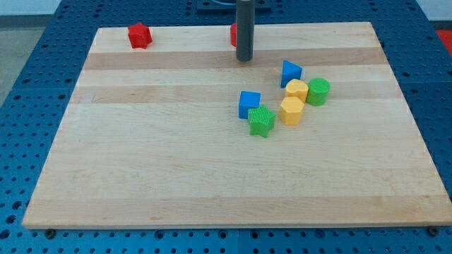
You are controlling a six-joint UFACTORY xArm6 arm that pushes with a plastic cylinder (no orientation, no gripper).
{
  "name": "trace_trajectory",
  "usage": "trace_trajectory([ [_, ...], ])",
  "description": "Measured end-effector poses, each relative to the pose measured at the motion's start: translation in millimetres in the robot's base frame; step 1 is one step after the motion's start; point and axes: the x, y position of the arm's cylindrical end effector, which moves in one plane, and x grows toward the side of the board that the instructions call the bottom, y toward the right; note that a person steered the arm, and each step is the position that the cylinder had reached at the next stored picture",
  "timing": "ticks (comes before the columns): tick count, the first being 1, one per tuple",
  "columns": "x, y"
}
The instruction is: Push blue triangle vertical to the green circle
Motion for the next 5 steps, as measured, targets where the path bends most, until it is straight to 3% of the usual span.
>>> trace_trajectory([
  [2, 53.6, 6.7],
  [5, 60.9, 97.3],
])
